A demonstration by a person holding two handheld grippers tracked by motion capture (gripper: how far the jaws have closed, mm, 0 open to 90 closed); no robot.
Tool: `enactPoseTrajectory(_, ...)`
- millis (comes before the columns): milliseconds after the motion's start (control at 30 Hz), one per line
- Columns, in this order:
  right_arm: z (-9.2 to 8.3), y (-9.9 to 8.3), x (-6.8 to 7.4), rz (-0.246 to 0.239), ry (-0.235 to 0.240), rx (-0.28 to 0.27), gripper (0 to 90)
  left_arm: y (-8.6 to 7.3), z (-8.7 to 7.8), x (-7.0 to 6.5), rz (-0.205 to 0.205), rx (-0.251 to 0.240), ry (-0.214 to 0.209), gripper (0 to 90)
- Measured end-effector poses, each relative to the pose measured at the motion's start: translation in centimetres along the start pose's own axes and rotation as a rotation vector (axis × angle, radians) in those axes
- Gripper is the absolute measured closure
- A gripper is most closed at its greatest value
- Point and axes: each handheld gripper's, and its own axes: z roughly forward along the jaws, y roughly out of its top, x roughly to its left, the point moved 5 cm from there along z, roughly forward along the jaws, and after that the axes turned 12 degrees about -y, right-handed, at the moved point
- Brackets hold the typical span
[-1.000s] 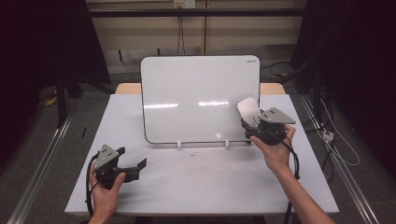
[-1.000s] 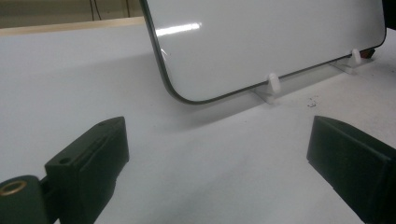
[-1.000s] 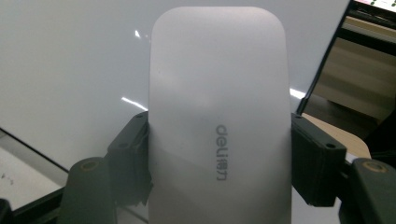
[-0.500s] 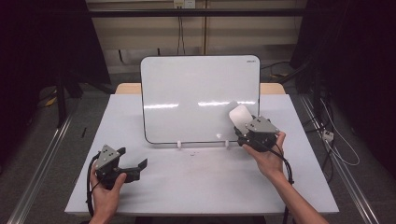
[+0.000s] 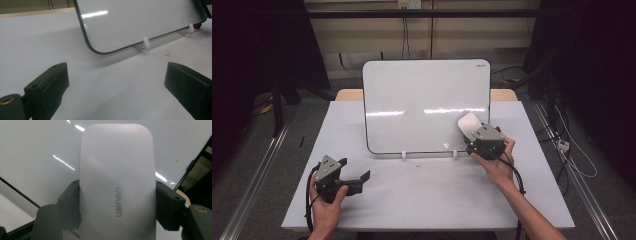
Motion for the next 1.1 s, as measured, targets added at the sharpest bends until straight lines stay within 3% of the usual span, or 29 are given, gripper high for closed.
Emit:
enactPoseTrajectory(433, 1.2, -0.4, 0.3, -0.028, -0.039, 0.008, 31.8, 0.0, -0.2, 0.0, 0.008, 0.002, 0.002, 5.4)
enactPoseTrajectory(1100, 1.0, -0.4, 0.3, 0.009, -0.026, 0.024, 31.2, 0.2, -0.4, 0.3, -0.007, -0.012, 0.011, 5.4)
